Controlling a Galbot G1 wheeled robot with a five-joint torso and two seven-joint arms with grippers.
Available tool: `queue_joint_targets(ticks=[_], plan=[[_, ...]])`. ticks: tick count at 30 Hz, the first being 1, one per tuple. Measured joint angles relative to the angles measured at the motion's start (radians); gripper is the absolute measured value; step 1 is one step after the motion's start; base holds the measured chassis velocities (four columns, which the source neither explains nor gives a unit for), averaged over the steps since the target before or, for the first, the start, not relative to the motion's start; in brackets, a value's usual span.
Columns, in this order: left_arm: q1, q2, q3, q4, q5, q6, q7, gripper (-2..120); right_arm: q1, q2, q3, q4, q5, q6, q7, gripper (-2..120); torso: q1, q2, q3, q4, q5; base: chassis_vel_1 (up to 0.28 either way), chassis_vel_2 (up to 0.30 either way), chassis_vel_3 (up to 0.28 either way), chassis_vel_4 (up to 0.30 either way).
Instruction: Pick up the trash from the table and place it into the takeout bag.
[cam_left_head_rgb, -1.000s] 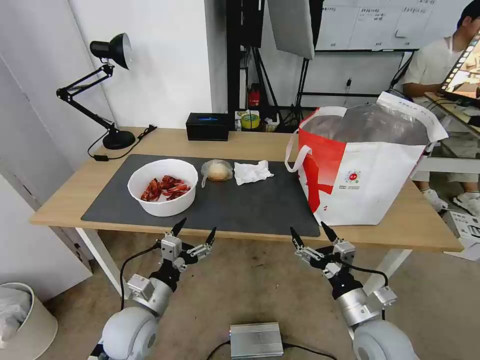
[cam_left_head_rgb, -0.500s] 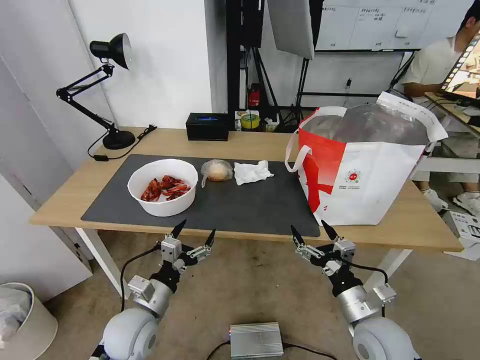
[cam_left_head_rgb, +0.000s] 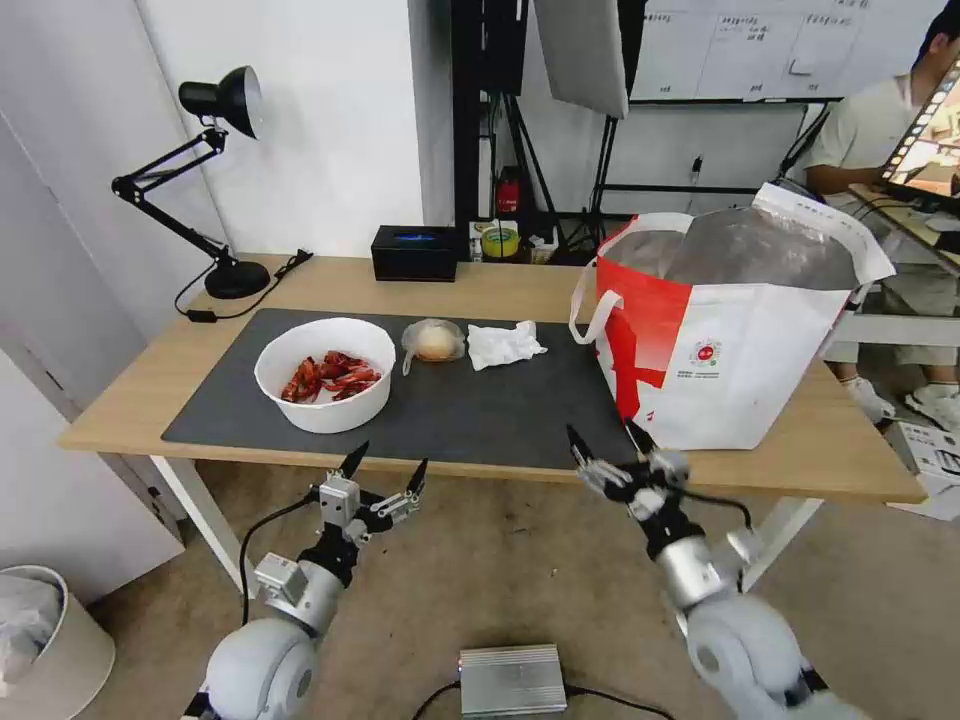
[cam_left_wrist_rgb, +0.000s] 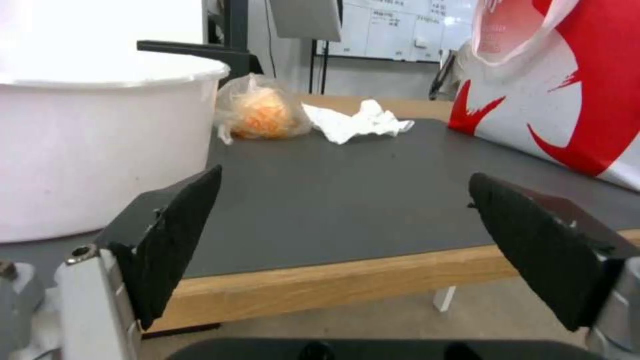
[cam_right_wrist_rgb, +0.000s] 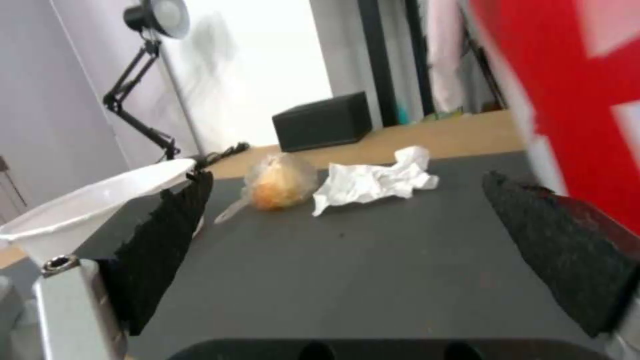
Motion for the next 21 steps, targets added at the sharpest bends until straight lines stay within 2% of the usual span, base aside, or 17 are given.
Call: queue_joint_targets(ticks=[2,6,8,10,13,18,21], plan=[[0.007,-0.007,-0.006,-0.006,0.004,-0.001,-0.001,100,0.114,-0.008,-0.06,-0.03,0.031,-0.051,0.051,100,0.0,0.0,0.0,0.0003,0.0,0.0,0.0,0.0,0.0],[0.017,-0.015,-0.016,-0.011,0.01,-0.002,-0.002,100,0.228,-0.004,-0.123,-0.065,0.07,-0.106,0.104,100,0.0,0.0,0.0,0.0003,-0.0003,0.0,0.0,0.0,0.0],[0.026,-0.022,-0.025,-0.013,0.016,-0.002,-0.003,100,0.346,0.017,-0.198,-0.111,0.107,-0.181,0.183,100,0.0,0.0,0.0,0.0004,-0.0002,0.0,0.0,0.0,0.0],[0.027,-0.024,-0.028,-0.014,0.018,-0.002,-0.003,100,0.382,0.026,-0.224,-0.128,0.115,-0.208,0.215,100,0.0,0.0,0.0,0.0004,-0.0001,0.0,0.0,0.0,0.0],[0.039,-0.038,-0.038,-0.022,0.027,-0.002,-0.003,100,0.512,0.073,-0.312,-0.208,0.131,-0.307,0.332,100,0.0,0.0,0.0,0.0002,-0.0001,0.0,0.0,0.0,0.0],[0.055,-0.056,-0.051,-0.029,0.039,-0.004,-0.003,100,0.633,0.133,-0.378,-0.307,0.137,-0.367,0.425,100,0.0,0.0,0.0,0.0002,-0.0002,0.0,0.0,0.0,0.0],[0.061,-0.062,-0.066,-0.029,0.041,-0.008,-0.003,100,0.736,0.199,-0.416,-0.413,0.167,-0.417,0.498,100,0.0,0.0,0.0,0.0003,-0.0003,0.0,0.0,0.0,0.0]])
